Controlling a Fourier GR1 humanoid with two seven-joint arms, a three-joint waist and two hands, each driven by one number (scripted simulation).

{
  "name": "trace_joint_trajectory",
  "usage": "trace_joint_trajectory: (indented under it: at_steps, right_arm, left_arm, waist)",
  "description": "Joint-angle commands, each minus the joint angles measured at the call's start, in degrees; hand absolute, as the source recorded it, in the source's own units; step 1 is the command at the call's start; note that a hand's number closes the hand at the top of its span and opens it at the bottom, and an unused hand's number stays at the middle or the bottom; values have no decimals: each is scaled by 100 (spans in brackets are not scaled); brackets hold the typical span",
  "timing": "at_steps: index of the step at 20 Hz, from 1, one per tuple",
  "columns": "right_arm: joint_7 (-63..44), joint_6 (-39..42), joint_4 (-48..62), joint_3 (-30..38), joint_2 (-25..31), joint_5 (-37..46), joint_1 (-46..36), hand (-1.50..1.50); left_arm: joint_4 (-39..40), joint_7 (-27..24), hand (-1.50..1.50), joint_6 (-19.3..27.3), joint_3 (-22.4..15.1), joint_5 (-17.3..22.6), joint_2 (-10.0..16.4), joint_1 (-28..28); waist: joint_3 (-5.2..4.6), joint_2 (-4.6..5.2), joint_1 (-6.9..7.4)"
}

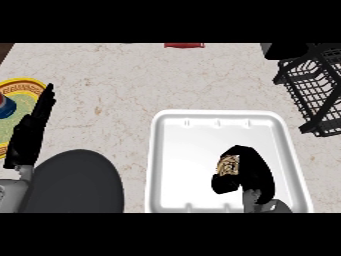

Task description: Pick the cupcake from the tray and place it in the tiered basket

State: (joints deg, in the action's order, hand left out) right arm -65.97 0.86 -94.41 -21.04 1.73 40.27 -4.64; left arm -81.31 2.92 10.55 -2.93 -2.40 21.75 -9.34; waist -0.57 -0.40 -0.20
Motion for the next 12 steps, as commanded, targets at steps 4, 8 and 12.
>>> trace_joint_trajectory:
  at_steps: [4, 8, 12]
  right_arm:
    - [-1353, -515, 558, 1290, -167, 336, -1451, 150]
    - [-969, -865, 1221, 2238, 354, 965, -2034, 150]
    - [-961, -1289, 1595, 2904, 790, 1713, -2871, 150]
  left_arm:
    - [-266, 69, 0, -9, -129, -62, -129, 41]
    - [-240, -21, 0, -85, -166, -88, -73, -55]
    - [-277, -28, 0, -127, -264, -134, -99, -180]
  waist:
    - [48, 87, 203]
    - [23, 335, 479]
    - [20, 333, 619]
